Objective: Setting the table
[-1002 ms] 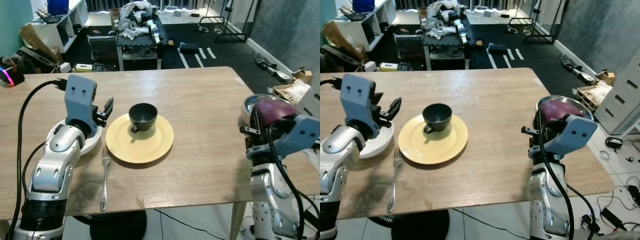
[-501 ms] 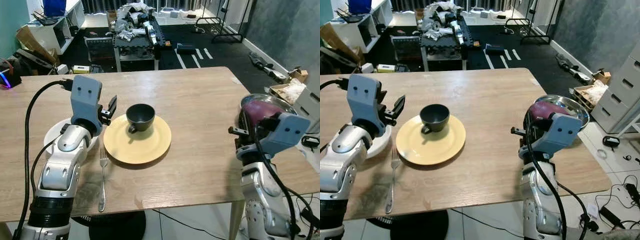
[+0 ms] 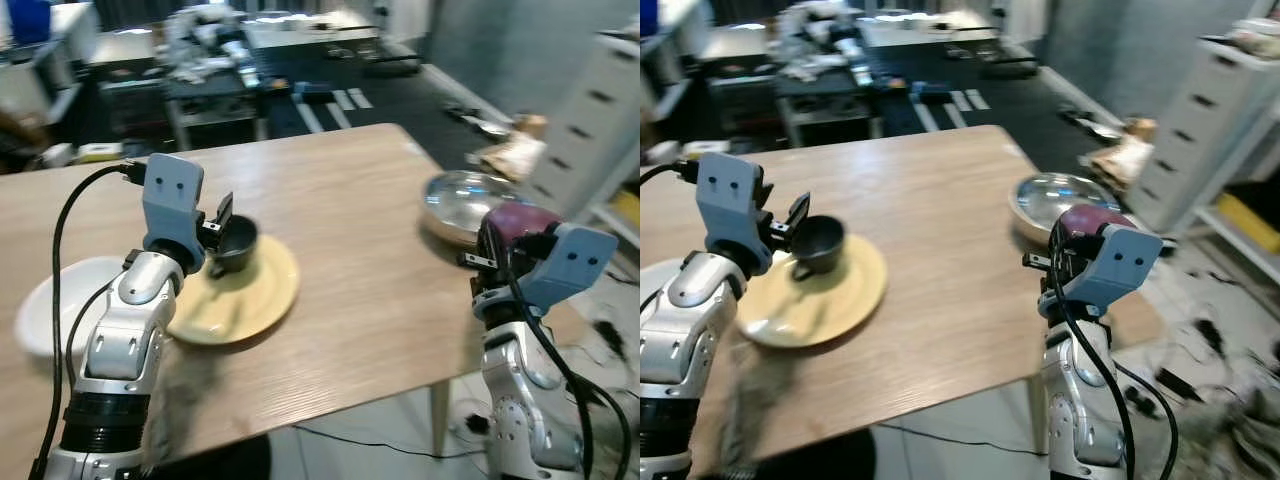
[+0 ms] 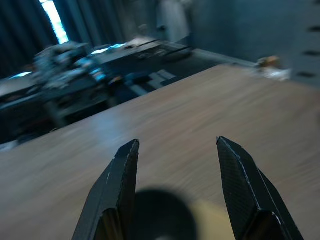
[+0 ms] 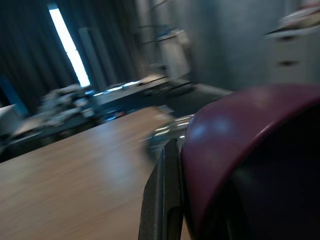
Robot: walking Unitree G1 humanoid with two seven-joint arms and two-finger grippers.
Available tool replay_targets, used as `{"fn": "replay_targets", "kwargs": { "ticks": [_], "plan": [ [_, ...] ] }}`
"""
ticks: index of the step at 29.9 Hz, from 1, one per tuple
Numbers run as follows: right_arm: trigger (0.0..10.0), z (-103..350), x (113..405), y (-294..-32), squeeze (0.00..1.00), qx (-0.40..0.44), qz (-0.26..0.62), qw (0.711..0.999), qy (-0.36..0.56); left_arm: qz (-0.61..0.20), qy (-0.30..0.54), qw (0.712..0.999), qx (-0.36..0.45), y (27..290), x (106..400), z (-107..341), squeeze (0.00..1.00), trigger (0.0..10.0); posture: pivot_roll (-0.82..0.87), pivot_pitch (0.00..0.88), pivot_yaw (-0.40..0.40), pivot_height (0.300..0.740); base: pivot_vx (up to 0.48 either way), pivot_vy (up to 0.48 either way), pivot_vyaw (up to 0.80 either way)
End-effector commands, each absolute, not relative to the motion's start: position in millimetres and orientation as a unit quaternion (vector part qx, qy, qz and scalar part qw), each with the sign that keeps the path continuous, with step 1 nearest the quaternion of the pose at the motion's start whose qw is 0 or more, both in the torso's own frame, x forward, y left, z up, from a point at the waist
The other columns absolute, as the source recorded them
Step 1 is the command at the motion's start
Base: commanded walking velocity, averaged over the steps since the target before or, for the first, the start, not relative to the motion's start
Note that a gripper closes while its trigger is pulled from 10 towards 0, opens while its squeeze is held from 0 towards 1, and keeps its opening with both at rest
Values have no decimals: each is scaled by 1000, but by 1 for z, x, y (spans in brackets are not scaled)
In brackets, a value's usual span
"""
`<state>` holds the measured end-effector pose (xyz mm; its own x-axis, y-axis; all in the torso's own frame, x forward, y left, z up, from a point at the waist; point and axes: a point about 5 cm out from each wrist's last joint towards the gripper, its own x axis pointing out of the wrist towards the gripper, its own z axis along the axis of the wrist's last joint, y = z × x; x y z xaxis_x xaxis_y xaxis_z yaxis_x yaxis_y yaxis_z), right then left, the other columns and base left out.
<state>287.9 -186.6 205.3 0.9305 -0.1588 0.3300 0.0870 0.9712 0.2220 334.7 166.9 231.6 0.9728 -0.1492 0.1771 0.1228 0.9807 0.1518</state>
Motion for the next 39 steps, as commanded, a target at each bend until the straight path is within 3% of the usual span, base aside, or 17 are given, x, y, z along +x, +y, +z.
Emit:
{"fn": "replay_targets", "kwargs": {
  "ticks": [1, 39],
  "plan": [
    [10000, 203, 288, -186, 0, 106, -65, 978, -168, -66, -97, 990, 74, 168, 336, 232, 0, 10000, -66, 0, 67, 740, 0, 0, -800],
    [10000, 202, 289, -188, 0, 91, -69, 980, -161, -112, -119, 985, 61, 144, 338, 242, 0, 10000, -74, 0, 66, 740, 0, 0, -791]
  ]
}}
